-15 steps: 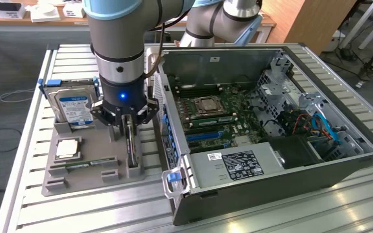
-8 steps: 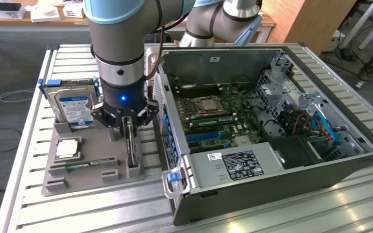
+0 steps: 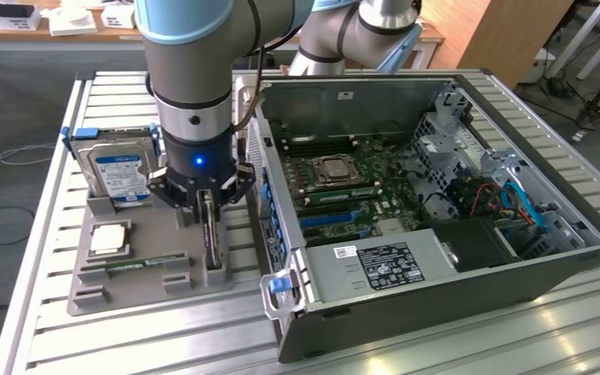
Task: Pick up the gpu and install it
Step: 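Pick up the gpu and move the gpu toward the slot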
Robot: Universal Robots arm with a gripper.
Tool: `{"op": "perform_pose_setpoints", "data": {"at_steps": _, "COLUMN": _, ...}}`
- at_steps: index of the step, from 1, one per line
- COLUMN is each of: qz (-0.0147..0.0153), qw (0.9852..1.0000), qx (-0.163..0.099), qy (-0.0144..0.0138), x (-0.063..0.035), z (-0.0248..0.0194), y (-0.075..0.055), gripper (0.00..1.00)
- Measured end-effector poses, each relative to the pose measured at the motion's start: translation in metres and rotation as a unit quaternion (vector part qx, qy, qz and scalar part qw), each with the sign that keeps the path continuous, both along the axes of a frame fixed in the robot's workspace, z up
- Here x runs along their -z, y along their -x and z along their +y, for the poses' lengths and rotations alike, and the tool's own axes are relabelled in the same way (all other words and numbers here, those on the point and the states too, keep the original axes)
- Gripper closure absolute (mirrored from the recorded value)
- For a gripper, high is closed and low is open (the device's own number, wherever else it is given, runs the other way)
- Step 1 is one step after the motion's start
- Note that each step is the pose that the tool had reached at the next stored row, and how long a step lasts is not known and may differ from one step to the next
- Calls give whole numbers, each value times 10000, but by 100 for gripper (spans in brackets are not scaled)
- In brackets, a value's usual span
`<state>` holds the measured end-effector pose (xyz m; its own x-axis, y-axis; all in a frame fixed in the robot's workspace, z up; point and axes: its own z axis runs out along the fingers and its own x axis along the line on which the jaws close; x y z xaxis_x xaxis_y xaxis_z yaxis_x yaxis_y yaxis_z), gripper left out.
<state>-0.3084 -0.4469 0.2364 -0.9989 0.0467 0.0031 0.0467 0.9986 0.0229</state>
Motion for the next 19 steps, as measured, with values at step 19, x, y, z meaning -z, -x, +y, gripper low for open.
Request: {"op": "perform_pose_setpoints", "data": {"at_steps": 19, "qz": 2, "qw": 10000, "qx": -5, "qy": 33, "x": 61, "z": -66, "y": -1, "gripper": 64}}
